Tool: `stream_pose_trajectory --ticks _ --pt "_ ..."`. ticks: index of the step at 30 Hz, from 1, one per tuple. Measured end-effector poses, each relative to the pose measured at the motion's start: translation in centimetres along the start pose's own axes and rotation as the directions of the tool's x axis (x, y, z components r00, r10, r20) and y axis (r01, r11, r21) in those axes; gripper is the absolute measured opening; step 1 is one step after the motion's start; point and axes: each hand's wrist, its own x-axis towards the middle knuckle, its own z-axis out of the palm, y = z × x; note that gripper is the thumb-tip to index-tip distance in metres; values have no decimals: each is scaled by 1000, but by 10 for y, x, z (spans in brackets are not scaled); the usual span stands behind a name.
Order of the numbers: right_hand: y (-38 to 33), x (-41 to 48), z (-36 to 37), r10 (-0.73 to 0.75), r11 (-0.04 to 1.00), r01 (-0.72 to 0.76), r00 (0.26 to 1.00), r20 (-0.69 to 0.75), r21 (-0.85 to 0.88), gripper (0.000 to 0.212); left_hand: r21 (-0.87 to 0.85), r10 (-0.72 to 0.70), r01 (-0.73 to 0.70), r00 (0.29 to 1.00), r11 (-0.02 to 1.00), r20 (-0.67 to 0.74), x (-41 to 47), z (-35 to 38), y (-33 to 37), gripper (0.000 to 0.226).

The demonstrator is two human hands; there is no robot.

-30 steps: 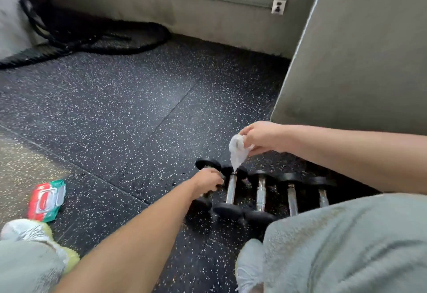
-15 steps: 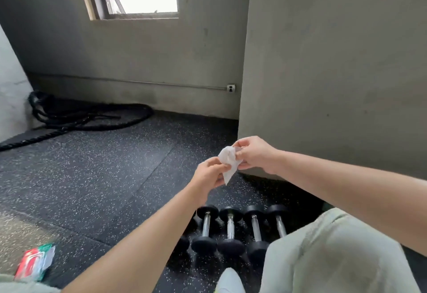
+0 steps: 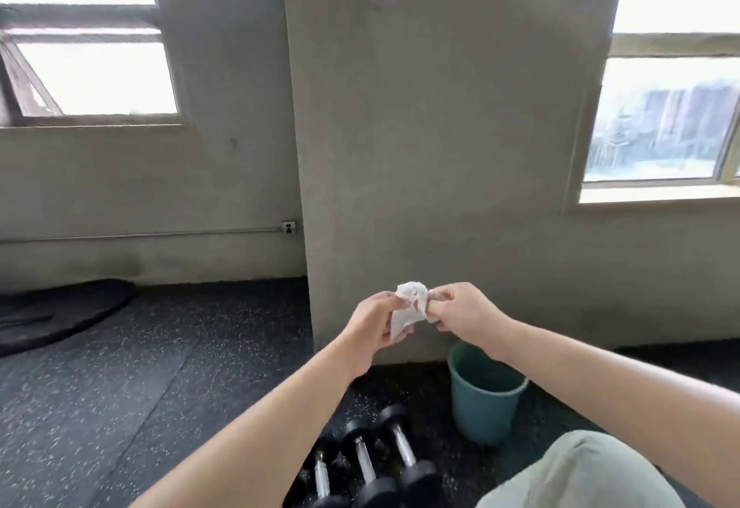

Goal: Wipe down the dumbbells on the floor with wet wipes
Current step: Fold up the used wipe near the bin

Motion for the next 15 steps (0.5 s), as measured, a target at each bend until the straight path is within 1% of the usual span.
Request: stream_pose_trajectory --ticks 3,6,8,10,12,14,15 --pt "19 -10 -32 44 999 -46 994 -96 -24 14 97 57 -56 998 994 -6 15 46 2 15" --pt "37 -8 -51 34 998 -41 984 -177 -36 16 106 80 -75 996 992 -41 29 77 -9 16" --pt "45 -5 -57 28 1000 -27 961 -273 8 14 111 64 -56 995 992 -75 39 86 -19 17" --pt "57 -2 -58 42 996 -12 935 -351 88 15 104 25 -17 997 994 -79 49 97 -30 14" --pt "70 -1 -52 54 989 -3 939 -339 149 20 64 0 5 998 998 -70 57 101 -38 12" --pt "90 5 -46 70 985 -21 957 -281 173 20 -7 -33 33 998 999 -53 72 109 -45 28" --pt "109 10 -40 87 982 -41 965 -247 186 13 -50 -71 69 997 996 -39 85 112 -55 37"
